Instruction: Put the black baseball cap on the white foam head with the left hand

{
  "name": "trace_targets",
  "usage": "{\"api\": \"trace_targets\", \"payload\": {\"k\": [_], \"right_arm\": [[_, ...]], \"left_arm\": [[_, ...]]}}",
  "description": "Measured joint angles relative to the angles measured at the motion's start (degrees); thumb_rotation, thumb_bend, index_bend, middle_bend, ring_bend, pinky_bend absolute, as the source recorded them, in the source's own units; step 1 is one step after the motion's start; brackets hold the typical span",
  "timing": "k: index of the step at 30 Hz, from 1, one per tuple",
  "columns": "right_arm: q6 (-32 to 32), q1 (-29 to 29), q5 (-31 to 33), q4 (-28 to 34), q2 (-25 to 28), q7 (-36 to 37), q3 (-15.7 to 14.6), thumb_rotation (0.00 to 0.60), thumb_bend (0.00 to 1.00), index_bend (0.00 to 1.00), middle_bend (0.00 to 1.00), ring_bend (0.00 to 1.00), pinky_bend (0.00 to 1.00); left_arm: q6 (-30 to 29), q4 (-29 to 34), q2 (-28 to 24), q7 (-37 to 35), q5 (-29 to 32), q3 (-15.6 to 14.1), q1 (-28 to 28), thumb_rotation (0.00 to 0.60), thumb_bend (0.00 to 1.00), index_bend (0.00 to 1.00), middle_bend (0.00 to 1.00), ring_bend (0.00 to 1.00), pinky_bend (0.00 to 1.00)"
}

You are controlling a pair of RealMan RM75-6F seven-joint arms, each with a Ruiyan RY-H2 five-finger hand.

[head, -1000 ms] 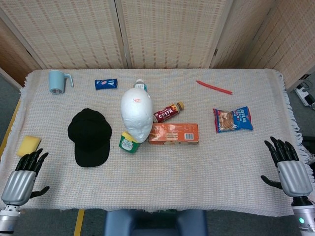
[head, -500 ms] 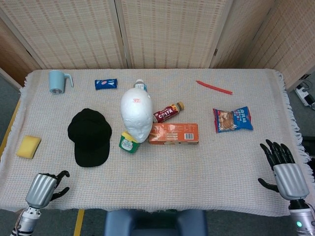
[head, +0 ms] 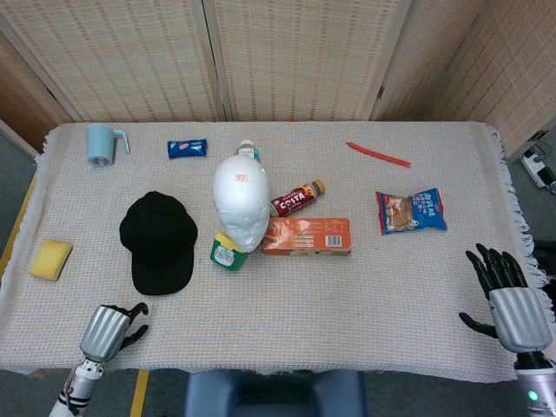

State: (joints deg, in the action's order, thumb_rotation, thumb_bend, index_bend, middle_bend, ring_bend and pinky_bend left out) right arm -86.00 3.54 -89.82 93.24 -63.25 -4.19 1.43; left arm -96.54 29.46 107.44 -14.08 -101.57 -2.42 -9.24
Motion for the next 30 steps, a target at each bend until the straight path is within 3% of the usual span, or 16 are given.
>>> {"api": "trace_targets", "payload": {"k": [15,30], "right_arm": [[1.19,0.36,2.04,0.07,-0.05,-1.04,0.72,0.6,0.04,0.0,0.0,0.0,0.0],[3.84,1.08,4.77,0.64,-0.04,-3.68,1.09,0.6,0.04,0.0,0.0,0.0,0.0]], "left_arm": [[3.62,-15.7,8.71,-1.55,2.91,0.47,-4.99,0.6,0.29,0.52,1.0,1.0,1.0],[8.66,-20.76,11.63,-0.6,5.85,0.79,-8.4,0.6,0.3,0.49,1.0,1.0,1.0]]}}
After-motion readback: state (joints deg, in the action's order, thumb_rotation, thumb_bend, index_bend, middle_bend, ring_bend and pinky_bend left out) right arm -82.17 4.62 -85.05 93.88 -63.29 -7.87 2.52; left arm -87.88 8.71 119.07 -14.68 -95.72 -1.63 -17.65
